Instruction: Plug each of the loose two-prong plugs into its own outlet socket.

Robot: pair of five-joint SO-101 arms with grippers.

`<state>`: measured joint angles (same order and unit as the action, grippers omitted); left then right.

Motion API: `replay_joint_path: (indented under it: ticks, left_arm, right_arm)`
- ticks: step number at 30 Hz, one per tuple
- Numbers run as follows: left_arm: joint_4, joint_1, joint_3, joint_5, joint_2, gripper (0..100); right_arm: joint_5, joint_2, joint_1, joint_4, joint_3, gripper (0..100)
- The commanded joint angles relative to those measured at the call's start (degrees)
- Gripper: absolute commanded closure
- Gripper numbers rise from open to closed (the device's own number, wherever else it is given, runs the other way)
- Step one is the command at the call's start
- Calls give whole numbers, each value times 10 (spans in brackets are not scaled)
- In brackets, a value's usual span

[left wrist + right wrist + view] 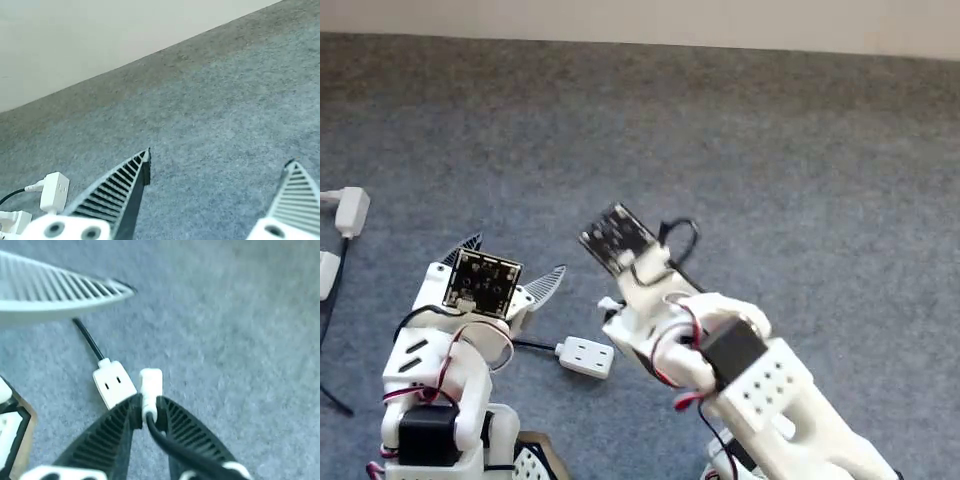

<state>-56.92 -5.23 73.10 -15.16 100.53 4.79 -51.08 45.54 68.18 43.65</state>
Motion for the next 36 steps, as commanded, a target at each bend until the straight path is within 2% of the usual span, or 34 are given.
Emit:
replay_joint_path:
  ticks: [1,6,9,13,16,18,22,27,32,36]
  left_arm:
    - [8,-40,-12,5,-54,624]
    - [75,-133,-107,3,-297,624]
    - [68,-170,-240,3,-491,624]
    - [-16,-228,-468,3,-742,624]
    - [-87,-270,-648,2,-902,624]
    - [-133,-298,-761,1,-987,624]
    - [-197,-356,-937,-21,-1104,624]
    - [-207,-394,-1052,-51,-1212,624]
    - [-207,-409,-1112,-54,-1283,624]
    - [-207,-414,-1135,-54,-1302,624]
  right_arm:
    - [-36,89,5,22,-92,995]
    - [-41,205,2,123,-223,995]
    - [-98,271,6,198,-314,995]
    - [-206,346,41,269,-402,993]
    - [-330,381,65,282,-403,993]
    - [-368,393,75,278,-400,993]
    - [-429,390,69,241,-365,994]
    - [-515,362,47,181,-297,994]
    - [-526,348,52,118,-222,994]
    - [-526,348,56,110,-186,994]
